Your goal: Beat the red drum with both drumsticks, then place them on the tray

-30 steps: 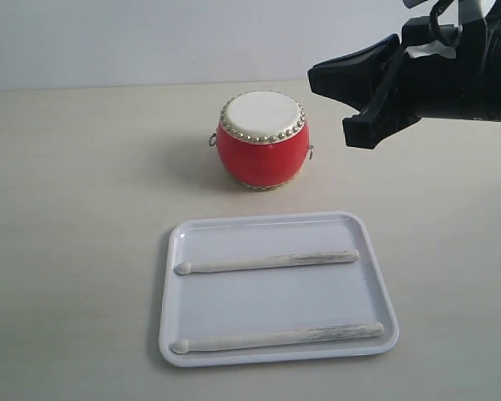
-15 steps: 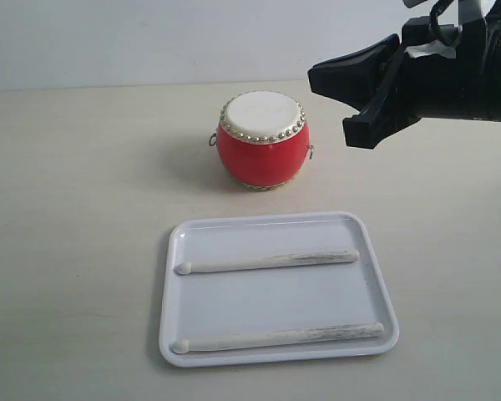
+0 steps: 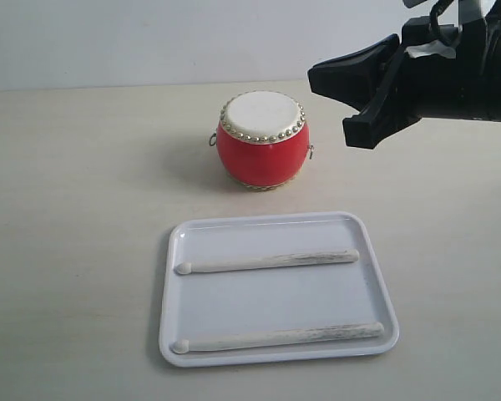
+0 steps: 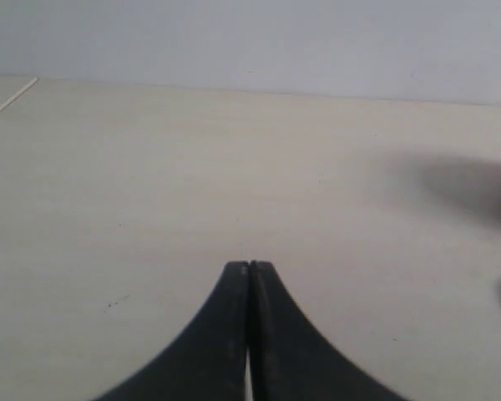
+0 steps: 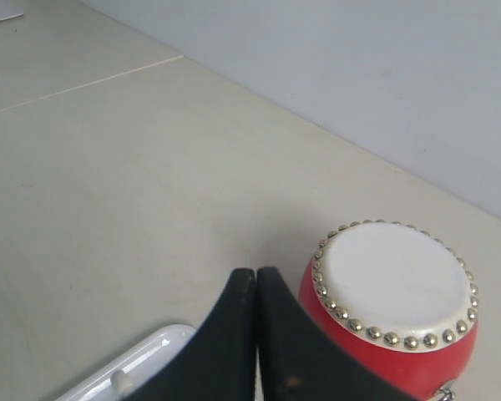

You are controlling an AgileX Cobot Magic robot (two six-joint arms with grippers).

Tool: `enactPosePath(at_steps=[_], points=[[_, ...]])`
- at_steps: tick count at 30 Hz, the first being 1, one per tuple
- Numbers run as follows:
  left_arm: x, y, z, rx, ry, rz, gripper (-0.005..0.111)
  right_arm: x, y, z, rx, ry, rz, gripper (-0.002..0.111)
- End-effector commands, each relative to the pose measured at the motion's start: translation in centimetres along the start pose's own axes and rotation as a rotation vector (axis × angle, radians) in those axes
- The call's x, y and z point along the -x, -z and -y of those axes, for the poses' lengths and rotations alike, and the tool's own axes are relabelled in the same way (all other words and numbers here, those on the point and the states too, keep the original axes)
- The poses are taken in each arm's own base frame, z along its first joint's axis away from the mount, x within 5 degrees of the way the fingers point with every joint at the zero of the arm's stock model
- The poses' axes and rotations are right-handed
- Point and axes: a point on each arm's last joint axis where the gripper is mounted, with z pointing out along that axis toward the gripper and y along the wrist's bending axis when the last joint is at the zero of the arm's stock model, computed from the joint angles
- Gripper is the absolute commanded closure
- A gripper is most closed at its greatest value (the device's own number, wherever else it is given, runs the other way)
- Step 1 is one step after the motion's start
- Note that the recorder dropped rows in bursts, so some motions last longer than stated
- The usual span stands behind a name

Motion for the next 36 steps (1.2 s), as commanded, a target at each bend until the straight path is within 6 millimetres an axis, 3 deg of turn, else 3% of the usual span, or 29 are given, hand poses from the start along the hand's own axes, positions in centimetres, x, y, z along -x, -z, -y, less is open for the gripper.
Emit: enactPosePath(at_steps=[1,28,30,36], points=[[-0.7,-0.3,0.0,-0.005,-0.001,0.008,0.107,0.0,0.1,0.1,-0.002,-0.002,0.005,0.108],[-0.6,-0.3,0.0,-0.005,-0.001,0.019,0.107,-0.1,0.1,0.1,-0.006,0.018,0.003,0.108],[-0.6,-0.3,0.0,-0.005,-0.001,0.019,0.107,-0.2,0.1,0.4,-0.042,0.103,-0.015,0.108],[-0.6,-0.3,0.0,-0.005,-0.002,0.018,0.107,-0.8,0.2,1.6,-0.166,0.118,-0.093,0.108]])
